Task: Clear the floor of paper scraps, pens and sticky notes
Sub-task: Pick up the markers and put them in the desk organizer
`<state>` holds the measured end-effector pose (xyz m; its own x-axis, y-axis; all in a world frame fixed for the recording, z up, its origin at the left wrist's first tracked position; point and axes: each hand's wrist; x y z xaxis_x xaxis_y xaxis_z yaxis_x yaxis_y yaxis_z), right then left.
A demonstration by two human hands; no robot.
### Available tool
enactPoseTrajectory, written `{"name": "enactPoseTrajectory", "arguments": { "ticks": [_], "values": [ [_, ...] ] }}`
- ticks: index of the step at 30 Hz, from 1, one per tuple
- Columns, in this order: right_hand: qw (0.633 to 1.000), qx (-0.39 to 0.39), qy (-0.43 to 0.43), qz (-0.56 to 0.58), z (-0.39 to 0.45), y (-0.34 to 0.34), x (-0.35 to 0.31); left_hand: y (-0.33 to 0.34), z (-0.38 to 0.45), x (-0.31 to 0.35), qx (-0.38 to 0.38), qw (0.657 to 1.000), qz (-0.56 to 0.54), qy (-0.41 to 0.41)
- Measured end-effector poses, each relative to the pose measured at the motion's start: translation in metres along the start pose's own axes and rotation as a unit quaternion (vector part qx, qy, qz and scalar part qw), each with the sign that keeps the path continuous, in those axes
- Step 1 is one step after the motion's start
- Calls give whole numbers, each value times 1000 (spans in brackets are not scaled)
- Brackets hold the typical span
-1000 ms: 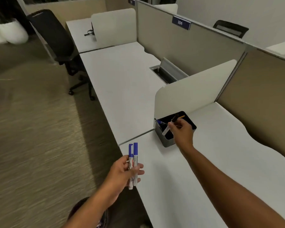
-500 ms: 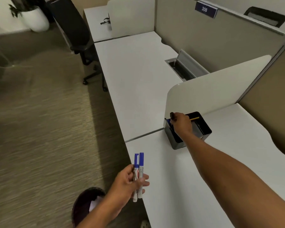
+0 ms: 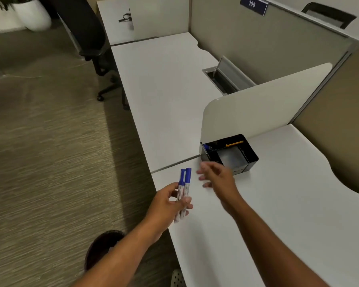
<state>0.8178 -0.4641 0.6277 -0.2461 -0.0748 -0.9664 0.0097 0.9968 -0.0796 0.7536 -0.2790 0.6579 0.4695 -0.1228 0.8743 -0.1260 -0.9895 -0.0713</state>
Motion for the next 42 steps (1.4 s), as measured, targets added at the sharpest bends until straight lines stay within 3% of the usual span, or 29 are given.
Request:
{"name": "enactPoseTrajectory", "arguments": {
  "ticks": [2, 7, 10, 14, 18, 24, 30, 33, 35, 37, 42],
  "values": [
    [999, -43, 7, 30, -26, 5, 3, 9, 2, 5, -7, 999, 34, 5],
    [999, 24, 17, 27, -41, 1, 4, 25, 3, 6, 14, 994, 108, 27],
    [997, 35, 6, 62, -27, -12, -5, 22, 5, 0, 47, 996, 76, 22],
    [985, 155, -52, 60, 22, -37, -23, 8, 4, -12, 79, 996, 36, 10],
    [963, 238, -107, -66, 78, -54, -32, -3, 0, -25, 94, 995, 43, 0],
    [965, 184, -107, -156, 131, -40, -22, -10, -7, -37, 93, 995, 28, -17],
    [963, 72, -66, -250, 144, -29, 7, -13, -8, -38, 99, 995, 23, -18],
    [969, 106, -42, -219, 135, -33, 2, -11, -6, -36, 96, 995, 10, -15],
    [968, 165, -63, -179, 114, -31, -6, -8, -4, -34, 99, 995, 1, -12],
    [973, 167, -76, -140, 80, -24, -8, -3, 0, -30, 104, 995, -4, -5],
    [998, -61, 21, 21, -16, 3, 13, 13, 7, -24, 96, 995, 1, 19]
  ]
}}
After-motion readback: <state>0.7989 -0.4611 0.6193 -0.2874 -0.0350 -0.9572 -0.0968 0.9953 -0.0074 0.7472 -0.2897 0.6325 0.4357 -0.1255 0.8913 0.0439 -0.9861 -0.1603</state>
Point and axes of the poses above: each hand's wrist, its own z-axis towards the middle knuckle, its own y-axis out of the palm, x = y × z, and after that the axes turned 1 degree about -y, right-handed
